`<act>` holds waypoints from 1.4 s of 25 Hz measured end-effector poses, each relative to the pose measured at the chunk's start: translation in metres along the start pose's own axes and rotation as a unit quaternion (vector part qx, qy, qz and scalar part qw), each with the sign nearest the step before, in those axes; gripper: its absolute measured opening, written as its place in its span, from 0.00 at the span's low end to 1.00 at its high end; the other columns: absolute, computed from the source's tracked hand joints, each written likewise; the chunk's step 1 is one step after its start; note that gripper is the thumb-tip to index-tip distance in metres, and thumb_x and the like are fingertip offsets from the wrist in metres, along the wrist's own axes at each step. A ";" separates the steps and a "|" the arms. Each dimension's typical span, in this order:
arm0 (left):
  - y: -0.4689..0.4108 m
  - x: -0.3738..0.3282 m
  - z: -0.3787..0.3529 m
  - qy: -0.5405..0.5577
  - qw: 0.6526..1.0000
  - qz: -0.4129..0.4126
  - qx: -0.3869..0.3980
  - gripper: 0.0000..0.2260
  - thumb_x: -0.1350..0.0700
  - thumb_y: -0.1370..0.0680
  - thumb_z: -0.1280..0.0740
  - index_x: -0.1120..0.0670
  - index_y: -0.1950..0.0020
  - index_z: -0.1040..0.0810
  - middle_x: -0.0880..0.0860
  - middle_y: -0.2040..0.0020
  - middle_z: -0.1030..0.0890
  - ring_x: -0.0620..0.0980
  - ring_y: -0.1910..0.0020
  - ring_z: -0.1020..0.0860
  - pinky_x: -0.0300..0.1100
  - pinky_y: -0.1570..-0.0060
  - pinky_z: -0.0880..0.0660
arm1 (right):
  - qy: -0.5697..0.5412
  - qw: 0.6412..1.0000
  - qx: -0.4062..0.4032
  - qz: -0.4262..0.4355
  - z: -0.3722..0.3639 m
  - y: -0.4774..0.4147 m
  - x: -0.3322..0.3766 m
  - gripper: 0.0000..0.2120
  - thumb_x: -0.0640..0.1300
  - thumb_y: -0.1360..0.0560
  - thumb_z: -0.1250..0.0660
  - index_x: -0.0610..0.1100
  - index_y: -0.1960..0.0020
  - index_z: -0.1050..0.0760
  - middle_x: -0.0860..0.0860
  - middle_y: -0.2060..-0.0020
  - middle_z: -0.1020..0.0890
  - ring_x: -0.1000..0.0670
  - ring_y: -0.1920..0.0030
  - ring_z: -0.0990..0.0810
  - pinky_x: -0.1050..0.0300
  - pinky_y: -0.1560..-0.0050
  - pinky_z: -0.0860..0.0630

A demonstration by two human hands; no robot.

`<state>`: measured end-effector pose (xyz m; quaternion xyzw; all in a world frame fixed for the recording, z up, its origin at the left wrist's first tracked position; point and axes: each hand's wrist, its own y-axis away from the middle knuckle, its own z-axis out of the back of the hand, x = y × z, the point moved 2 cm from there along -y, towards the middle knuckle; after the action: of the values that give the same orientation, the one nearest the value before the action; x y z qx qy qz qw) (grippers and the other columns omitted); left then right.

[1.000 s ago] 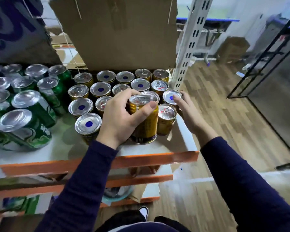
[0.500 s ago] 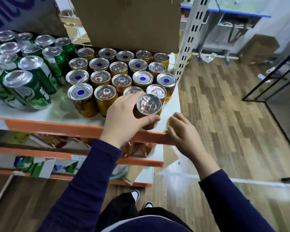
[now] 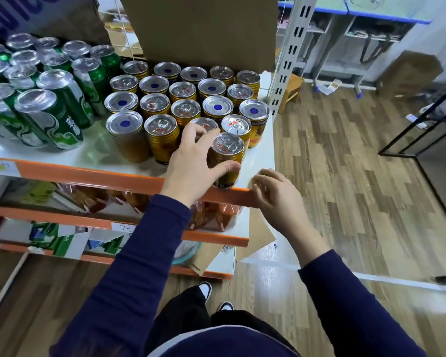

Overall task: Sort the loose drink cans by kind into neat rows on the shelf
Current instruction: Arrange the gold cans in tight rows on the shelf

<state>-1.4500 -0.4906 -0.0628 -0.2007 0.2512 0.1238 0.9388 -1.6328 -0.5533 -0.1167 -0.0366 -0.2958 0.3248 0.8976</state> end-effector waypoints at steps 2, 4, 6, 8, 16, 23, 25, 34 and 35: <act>0.001 0.002 0.000 -0.005 1.000 -0.007 0.014 0.36 0.39 0.34 0.25 0.50 0.30 0.30 0.51 0.38 0.34 0.50 0.42 0.28 0.44 0.45 0.30 | 0.007 1.000 0.002 -0.003 -0.001 0.002 0.000 0.06 0.43 0.24 0.37 0.43 0.56 0.23 0.50 0.53 0.22 0.50 0.52 0.25 0.56 0.58 0.29; -0.001 0.002 -0.001 -0.007 1.000 -0.011 0.011 0.36 0.42 0.35 0.23 0.51 0.31 0.30 0.50 0.38 0.33 0.51 0.42 0.28 0.42 0.46 0.33 | 0.008 1.000 -0.006 -0.004 -0.001 0.004 0.002 0.06 0.43 0.24 0.36 0.43 0.57 0.24 0.50 0.54 0.23 0.51 0.52 0.26 0.56 0.59 0.29; -0.002 -0.002 -0.006 -0.014 1.000 -0.014 0.001 0.36 0.44 0.35 0.22 0.51 0.31 0.30 0.51 0.38 0.34 0.52 0.42 0.28 0.41 0.47 0.34 | 0.010 1.000 -0.012 0.000 -0.001 0.004 0.004 0.06 0.43 0.24 0.37 0.43 0.59 0.26 0.51 0.56 0.24 0.51 0.54 0.27 0.56 0.61 0.31; -0.001 -0.006 -0.013 -0.030 1.000 -0.009 -0.004 0.36 0.44 0.35 0.22 0.51 0.31 0.30 0.51 0.37 0.34 0.53 0.43 0.27 0.45 0.47 0.30 | 0.020 1.000 -0.010 0.007 -0.001 0.005 0.004 0.06 0.44 0.24 0.37 0.44 0.59 0.27 0.52 0.56 0.24 0.51 0.55 0.28 0.59 0.62 0.35; -0.005 -0.008 -0.009 -0.129 0.991 -0.039 0.013 0.38 0.38 0.31 0.27 0.52 0.26 0.34 0.50 0.36 0.33 0.52 0.46 0.23 0.47 0.55 0.25 | 0.020 1.000 0.008 0.003 0.002 0.003 0.000 0.08 0.45 0.24 0.35 0.40 0.53 0.22 0.49 0.52 0.21 0.48 0.51 0.25 0.55 0.54 0.26; 0.022 0.011 0.017 -0.074 0.994 -0.057 -0.055 0.22 0.49 0.24 0.30 0.55 0.33 0.26 0.52 0.37 0.25 0.51 0.41 0.24 0.46 0.48 0.24 | -0.034 0.999 -0.021 0.024 0.001 0.002 0.020 0.10 0.42 0.25 0.34 0.42 0.46 0.20 0.49 0.51 0.18 0.47 0.49 0.21 0.56 0.52 0.28; 0.034 0.027 0.029 -0.082 0.993 -0.043 -0.074 0.19 0.51 0.24 0.31 0.56 0.35 0.24 0.53 0.41 0.23 0.53 0.42 0.25 0.45 0.42 0.27 | -0.047 0.998 -0.020 0.048 -0.002 0.001 0.036 0.09 0.44 0.25 0.35 0.44 0.47 0.20 0.50 0.52 0.18 0.49 0.51 0.21 0.56 0.53 0.26; 0.119 0.144 0.115 -0.160 0.962 0.178 -0.129 0.16 0.50 0.23 0.33 0.55 0.37 0.22 0.53 0.43 0.22 0.55 0.44 0.23 0.54 0.42 0.28 | -0.109 0.967 0.076 0.217 -0.069 -0.045 0.166 0.09 0.40 0.25 0.33 0.40 0.45 0.20 0.47 0.51 0.18 0.47 0.48 0.20 0.52 0.47 0.25; 0.132 0.159 0.128 -0.170 0.955 0.200 -0.142 0.16 0.50 0.22 0.33 0.54 0.37 0.22 0.53 0.43 0.22 0.55 0.45 0.23 0.54 0.43 0.28 | -0.113 0.961 0.090 0.235 -0.083 -0.051 0.187 0.09 0.39 0.25 0.33 0.40 0.45 0.20 0.46 0.51 0.18 0.47 0.48 0.20 0.54 0.46 0.26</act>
<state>-1.3056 -0.2957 -0.0859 -0.2532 0.1029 0.3753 0.8857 -1.4436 -0.4699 -0.0770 0.0130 -0.3477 0.5535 0.7567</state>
